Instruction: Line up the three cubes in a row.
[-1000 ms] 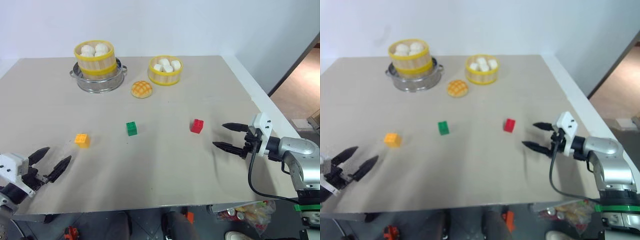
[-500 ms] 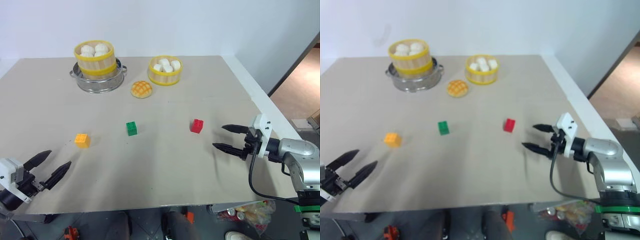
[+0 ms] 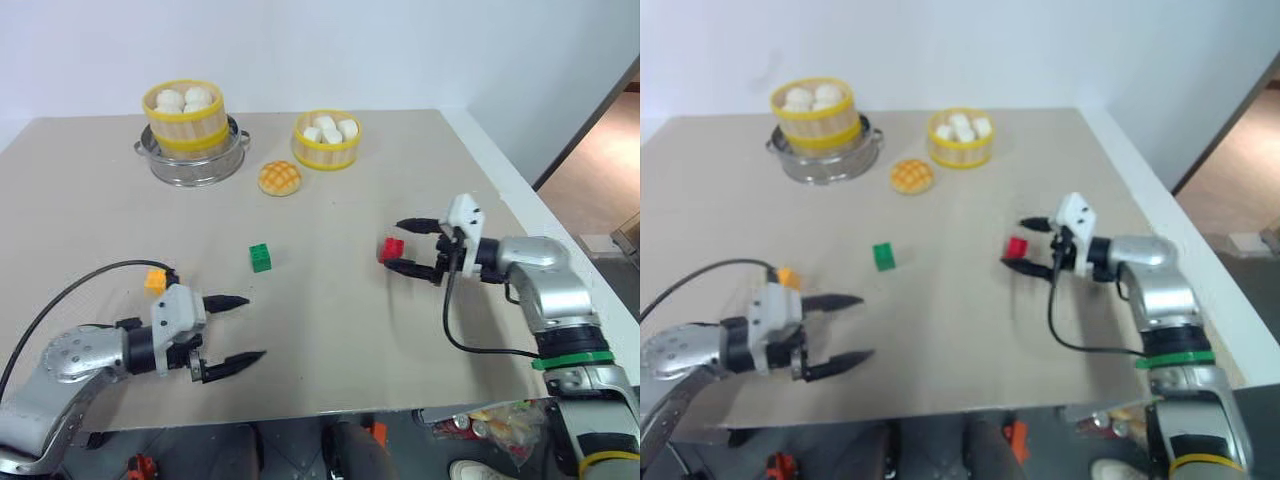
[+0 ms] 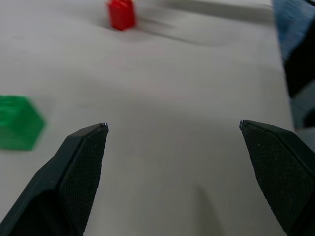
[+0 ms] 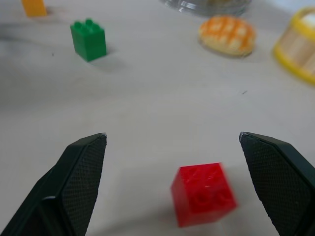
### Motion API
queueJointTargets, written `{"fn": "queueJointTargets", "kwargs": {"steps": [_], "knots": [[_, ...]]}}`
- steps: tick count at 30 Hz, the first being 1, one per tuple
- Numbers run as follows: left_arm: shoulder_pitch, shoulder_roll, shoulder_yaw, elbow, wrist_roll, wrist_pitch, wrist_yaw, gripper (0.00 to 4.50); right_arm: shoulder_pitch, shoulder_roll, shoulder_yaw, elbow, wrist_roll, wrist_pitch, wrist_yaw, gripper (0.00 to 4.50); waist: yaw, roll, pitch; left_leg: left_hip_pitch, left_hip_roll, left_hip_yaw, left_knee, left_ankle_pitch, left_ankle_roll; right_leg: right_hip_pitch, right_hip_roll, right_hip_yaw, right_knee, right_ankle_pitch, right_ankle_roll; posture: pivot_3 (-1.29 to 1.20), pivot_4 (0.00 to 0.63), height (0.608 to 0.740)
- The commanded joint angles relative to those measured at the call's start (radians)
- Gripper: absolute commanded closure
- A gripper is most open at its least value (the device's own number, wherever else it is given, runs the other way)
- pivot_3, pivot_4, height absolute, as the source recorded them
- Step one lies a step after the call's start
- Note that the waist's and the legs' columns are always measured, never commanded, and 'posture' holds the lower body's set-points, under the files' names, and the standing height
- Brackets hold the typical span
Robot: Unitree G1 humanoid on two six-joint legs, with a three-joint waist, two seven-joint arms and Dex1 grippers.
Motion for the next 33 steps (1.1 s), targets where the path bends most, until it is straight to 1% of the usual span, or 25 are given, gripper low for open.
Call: {"fn": "queueJointTargets", "kwargs": {"steps": [1,5,8,17,21,25,26,27,31,33], "knots": [[-0.051,-0.024,-0.049,0.028,0.029,-0.039,-0.033,0.06,-0.073,0.001,0.015,0.110,-0.055,-0.101,0.014,0.00,0.000,0.000,0.000,0.000,0.000,0.000,0.000,0.000,0.000,0.000,0.000,0.000,0.000,0.000,0.000,0.00,0.150,0.740],[-0.084,-0.055,-0.074,0.047,0.034,-0.056,-0.046,0.06,-0.131,0.016,0.017,0.232,-0.084,-0.170,0.020,0.00,0.000,0.000,0.000,0.000,0.000,0.000,0.000,0.000,0.000,0.001,0.001,0.001,0.000,0.000,0.000,0.00,0.150,0.740],[-0.085,-0.059,-0.084,0.043,0.040,-0.056,-0.054,0.06,-0.149,0.018,0.022,0.301,-0.102,-0.194,0.038,0.00,0.000,0.000,0.000,0.001,0.000,0.000,0.000,0.000,0.000,0.001,0.001,0.002,0.000,0.000,0.000,0.00,0.150,0.740],[-0.113,-0.076,-0.090,0.010,0.039,-0.004,-0.019,0.06,-0.172,0.035,0.019,0.425,-0.132,-0.205,0.079,0.00,-0.001,0.000,0.000,0.001,0.000,0.001,0.002,0.000,0.000,0.002,0.001,0.003,0.000,0.001,0.001,0.00,0.150,0.740],[-0.114,-0.077,-0.091,0.012,0.054,-0.009,-0.013,0.00,-0.203,0.051,0.008,0.479,-0.136,-0.204,0.072,1.07,-0.001,0.000,0.000,0.001,0.000,0.001,0.002,0.000,0.000,0.002,0.002,0.004,0.000,0.002,0.001,0.00,0.150,0.740],[-0.106,-0.078,-0.095,0.002,0.057,-0.009,-0.005,0.00,-0.203,0.057,0.004,0.489,-0.136,-0.208,0.074,2.58,-0.001,0.000,0.000,0.001,0.000,0.001,0.002,0.000,0.000,0.002,0.002,0.004,0.000,0.002,0.001,0.00,0.150,0.740],[-0.104,-0.077,-0.097,0.000,0.058,-0.008,-0.003,0.00,-0.199,0.060,0.004,0.485,-0.137,-0.208,0.073,2.80,-0.001,0.000,0.000,0.001,0.000,0.001,0.002,0.000,0.000,0.002,0.002,0.004,0.000,0.002,0.001,0.00,0.150,0.740],[-0.103,-0.076,-0.098,-0.002,0.059,-0.008,-0.002,0.00,-0.194,0.062,0.004,0.480,-0.137,-0.207,0.072,3.22,-0.001,0.000,0.000,0.001,0.000,0.001,0.002,0.000,0.000,0.002,0.002,0.004,0.000,0.002,0.001,0.00,0.150,0.740],[-0.089,-0.083,-0.088,-0.011,0.056,-0.004,0.020,0.00,-0.167,0.059,0.005,0.427,-0.133,-0.202,0.078,3.26,-0.001,0.000,0.000,0.001,0.000,0.001,0.002,0.000,0.000,0.002,0.002,0.004,0.000,0.002,0.001,0.00,0.150,0.740],[-0.075,-0.094,-0.074,-0.015,0.050,-0.003,0.041,0.00,-0.153,0.051,0.011,0.360,-0.122,-0.171,0.103,3.26,-0.001,0.000,0.000,0.001,0.000,0.001,0.002,0.000,0.000,0.002,0.002,0.004,0.001,0.002,0.001,0.00,0.150,0.740]]}}
